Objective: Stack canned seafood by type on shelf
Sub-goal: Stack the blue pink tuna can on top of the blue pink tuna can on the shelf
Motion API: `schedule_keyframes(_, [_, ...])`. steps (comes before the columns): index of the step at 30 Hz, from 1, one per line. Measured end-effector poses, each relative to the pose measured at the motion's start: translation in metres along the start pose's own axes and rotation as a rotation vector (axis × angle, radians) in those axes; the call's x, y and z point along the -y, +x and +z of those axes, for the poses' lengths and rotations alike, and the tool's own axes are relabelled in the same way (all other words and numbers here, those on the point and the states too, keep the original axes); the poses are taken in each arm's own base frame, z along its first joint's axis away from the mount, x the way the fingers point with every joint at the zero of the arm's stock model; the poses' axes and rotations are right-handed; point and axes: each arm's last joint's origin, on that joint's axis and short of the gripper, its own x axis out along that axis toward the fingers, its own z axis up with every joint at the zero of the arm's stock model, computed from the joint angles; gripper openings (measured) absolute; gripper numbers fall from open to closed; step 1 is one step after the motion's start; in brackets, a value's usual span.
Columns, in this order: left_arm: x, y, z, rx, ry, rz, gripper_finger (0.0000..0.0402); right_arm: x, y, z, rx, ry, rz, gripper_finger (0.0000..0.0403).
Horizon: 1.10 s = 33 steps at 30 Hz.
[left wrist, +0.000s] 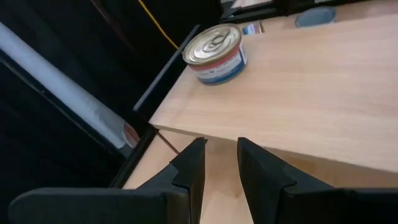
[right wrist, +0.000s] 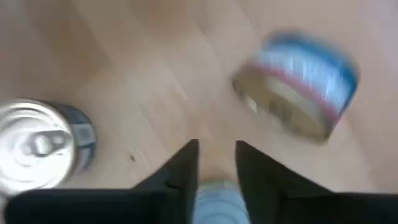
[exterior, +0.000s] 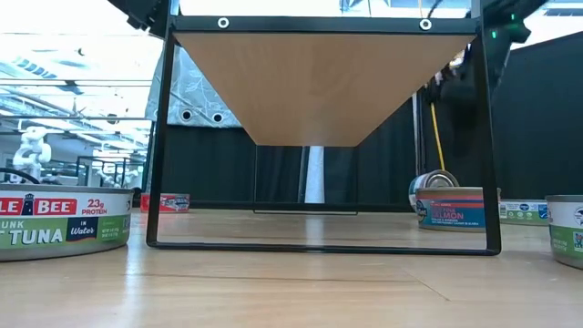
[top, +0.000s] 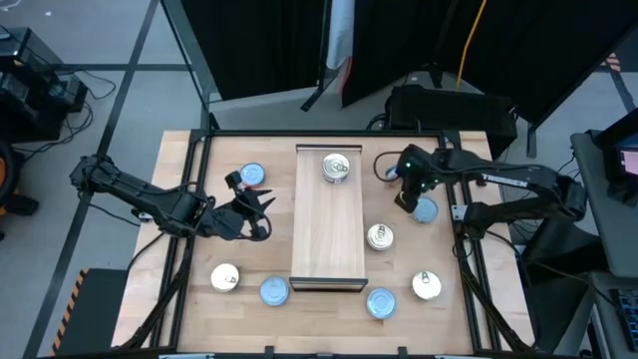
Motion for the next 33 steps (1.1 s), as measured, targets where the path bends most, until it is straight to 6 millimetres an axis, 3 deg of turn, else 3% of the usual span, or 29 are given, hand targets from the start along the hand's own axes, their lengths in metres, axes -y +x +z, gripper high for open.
schedule_keyframes(7, [-0.001, 0.000, 0.003, 0.025, -0.020, 0.031, 0.0097, -0.007, -0.021, 0.031, 0.054, -0.416, -0.165, 0.0272])
schedule_keyframes(10, [-0.001, 0.000, 0.003, 0.025, -0.024, 0.041, 0.0097, -0.005, -0.019, 0.040, 0.012, -0.574, -0.119, 0.0315])
schedule_keyframes(18, [-0.001, 0.000, 0.003, 0.022, -0.022, 0.042, 0.0097, 0.013, 0.012, 0.052, -0.120, -0.790, -0.047, 0.0319])
schedule_keyframes(33, [-0.001, 0.000, 0.002, 0.016, -0.011, 0.042, 0.0097, 0.053, 0.046, 0.060, -0.230, -0.768, -0.055, 0.0329])
